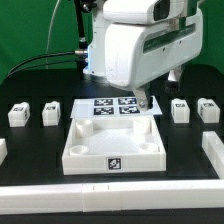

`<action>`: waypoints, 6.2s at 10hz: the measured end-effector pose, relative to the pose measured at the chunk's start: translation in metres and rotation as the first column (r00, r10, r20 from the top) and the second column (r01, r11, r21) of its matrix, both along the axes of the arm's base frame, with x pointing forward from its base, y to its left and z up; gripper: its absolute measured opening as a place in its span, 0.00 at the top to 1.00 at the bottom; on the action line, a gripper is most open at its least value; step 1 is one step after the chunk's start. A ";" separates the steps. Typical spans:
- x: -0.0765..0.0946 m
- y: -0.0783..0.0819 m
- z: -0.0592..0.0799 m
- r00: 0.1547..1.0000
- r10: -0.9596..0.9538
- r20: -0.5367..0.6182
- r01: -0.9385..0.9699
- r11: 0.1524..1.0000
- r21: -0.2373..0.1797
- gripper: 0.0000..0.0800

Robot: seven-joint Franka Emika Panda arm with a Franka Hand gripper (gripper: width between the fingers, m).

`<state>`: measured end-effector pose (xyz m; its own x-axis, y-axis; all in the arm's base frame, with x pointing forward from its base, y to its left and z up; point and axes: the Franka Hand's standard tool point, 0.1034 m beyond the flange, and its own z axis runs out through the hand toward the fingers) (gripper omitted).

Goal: Assemble one leg

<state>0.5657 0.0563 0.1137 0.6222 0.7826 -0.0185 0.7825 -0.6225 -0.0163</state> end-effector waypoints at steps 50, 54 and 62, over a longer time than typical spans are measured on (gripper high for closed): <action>-0.150 -0.089 -0.102 0.793 0.593 -0.139 -0.579 0.805 0.130 0.73; -0.148 -0.090 -0.101 0.795 0.593 -0.131 -0.580 0.805 0.124 0.90; -0.135 -0.070 -0.101 0.796 0.593 -0.120 -0.582 0.805 0.117 0.90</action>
Offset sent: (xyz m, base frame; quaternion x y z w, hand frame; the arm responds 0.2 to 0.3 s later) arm 0.0000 0.0000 0.0000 0.0000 0.0000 0.0000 1.0000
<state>0.4306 -0.0138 0.0129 0.0373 0.9993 -0.0012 0.9824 -0.0368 -0.1829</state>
